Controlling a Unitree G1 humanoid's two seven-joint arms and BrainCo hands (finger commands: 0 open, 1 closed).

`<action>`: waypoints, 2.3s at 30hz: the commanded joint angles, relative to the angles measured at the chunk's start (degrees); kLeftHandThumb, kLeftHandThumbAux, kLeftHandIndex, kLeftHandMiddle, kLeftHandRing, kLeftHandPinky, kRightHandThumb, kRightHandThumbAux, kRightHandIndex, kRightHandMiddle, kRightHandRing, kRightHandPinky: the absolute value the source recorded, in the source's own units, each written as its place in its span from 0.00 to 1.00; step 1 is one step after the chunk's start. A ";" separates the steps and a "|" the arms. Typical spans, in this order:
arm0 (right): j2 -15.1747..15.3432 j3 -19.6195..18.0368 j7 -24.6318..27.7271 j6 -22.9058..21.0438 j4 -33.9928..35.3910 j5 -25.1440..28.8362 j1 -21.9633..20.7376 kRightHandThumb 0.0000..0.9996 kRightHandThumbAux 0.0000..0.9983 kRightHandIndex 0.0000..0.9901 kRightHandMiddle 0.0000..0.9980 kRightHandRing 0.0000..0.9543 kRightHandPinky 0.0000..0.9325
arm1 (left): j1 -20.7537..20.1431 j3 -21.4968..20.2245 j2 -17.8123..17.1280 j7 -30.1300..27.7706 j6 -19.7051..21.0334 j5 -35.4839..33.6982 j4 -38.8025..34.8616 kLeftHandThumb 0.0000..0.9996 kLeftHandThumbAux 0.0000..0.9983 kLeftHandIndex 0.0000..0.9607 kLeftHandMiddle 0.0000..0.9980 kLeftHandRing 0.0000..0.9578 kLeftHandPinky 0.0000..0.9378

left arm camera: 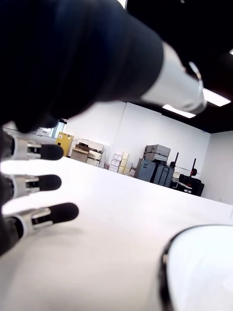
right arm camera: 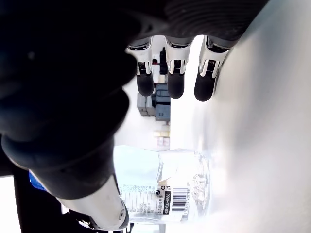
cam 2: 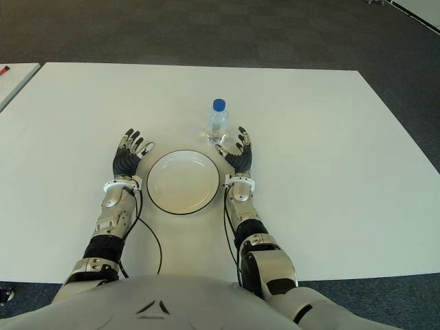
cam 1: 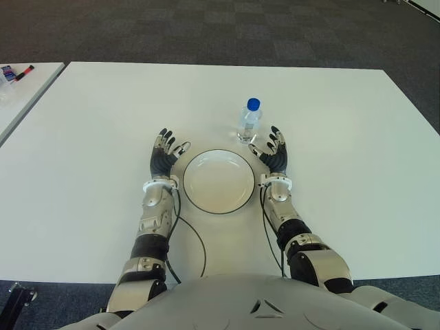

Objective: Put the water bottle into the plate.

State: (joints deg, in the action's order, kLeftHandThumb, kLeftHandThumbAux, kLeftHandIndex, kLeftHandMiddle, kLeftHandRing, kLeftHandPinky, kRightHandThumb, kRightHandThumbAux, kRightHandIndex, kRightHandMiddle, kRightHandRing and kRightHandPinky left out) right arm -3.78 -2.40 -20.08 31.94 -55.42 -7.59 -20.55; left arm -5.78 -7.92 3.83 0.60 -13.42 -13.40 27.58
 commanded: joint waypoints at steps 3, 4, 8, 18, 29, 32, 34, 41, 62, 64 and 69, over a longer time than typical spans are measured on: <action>0.04 0.13 0.45 -1.45 -1.84 0.17 0.29 0.00 0.95 0.13 0.11 0.10 0.15 | -0.18 0.19 2.27 0.41 1.38 0.08 0.96 0.00 0.89 0.09 0.10 0.09 0.13; 0.07 0.15 0.45 -1.47 -1.90 0.14 0.20 0.00 0.95 0.13 0.11 0.10 0.15 | -0.12 0.21 2.31 0.44 1.41 0.07 0.86 0.00 0.89 0.09 0.10 0.09 0.13; 0.17 0.30 0.26 -1.67 -2.50 -0.14 -0.76 0.00 0.95 0.13 0.11 0.11 0.16 | -0.07 0.25 2.42 0.60 1.61 0.08 0.60 0.00 0.88 0.09 0.10 0.09 0.13; 0.08 0.04 0.37 -1.32 -4.65 0.22 -3.35 0.00 0.95 0.12 0.11 0.11 0.15 | 0.19 0.25 2.63 0.65 2.00 -0.12 0.01 0.00 0.89 0.10 0.10 0.10 0.13; 0.24 -0.31 0.65 -0.98 -6.74 0.44 -5.45 0.00 0.95 0.12 0.11 0.11 0.15 | 0.48 0.28 2.84 0.94 2.81 -0.20 -0.86 0.00 0.90 0.09 0.10 0.09 0.13; 0.31 -0.32 0.50 -1.08 -7.12 0.32 -6.06 0.00 0.95 0.12 0.11 0.11 0.15 | 0.61 0.36 2.91 1.17 3.10 -0.09 -1.25 0.00 0.90 0.09 0.10 0.09 0.13; 0.34 -0.34 0.41 -1.22 -7.34 0.29 -6.41 0.00 0.95 0.11 0.11 0.11 0.15 | 0.70 0.42 2.90 1.25 3.21 0.07 -1.42 0.00 0.90 0.09 0.10 0.09 0.13; 0.43 -0.42 0.33 -1.60 -8.05 0.33 -7.56 0.00 0.93 0.11 0.11 0.11 0.15 | 0.84 0.51 2.84 1.05 3.15 0.28 -1.56 0.00 0.89 0.09 0.09 0.09 0.13; 1.28 0.24 0.21 -2.86 -9.89 -0.51 -10.64 0.00 0.94 0.11 0.12 0.12 0.17 | 0.92 0.57 2.71 0.95 2.74 0.84 -1.17 0.00 0.88 0.08 0.09 0.08 0.12; 1.34 0.33 0.19 -2.91 -10.03 -0.58 -10.81 0.00 0.94 0.11 0.12 0.12 0.17 | 0.93 0.50 2.77 0.95 2.76 0.73 -1.18 0.00 0.88 0.08 0.09 0.08 0.12; 1.62 0.74 0.08 -3.32 -10.31 -0.97 -11.30 0.00 0.94 0.11 0.11 0.12 0.17 | 1.04 0.46 2.93 1.02 2.75 0.63 -1.28 0.00 0.89 0.09 0.10 0.09 0.12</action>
State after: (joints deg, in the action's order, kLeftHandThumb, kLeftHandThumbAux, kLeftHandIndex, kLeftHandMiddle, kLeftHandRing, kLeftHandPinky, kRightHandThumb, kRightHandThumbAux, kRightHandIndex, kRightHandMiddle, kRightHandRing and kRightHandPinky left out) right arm -2.34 -2.19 -19.77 30.00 -64.94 -8.06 -31.11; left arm -5.53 -7.77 3.85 0.61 -11.25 -12.91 25.81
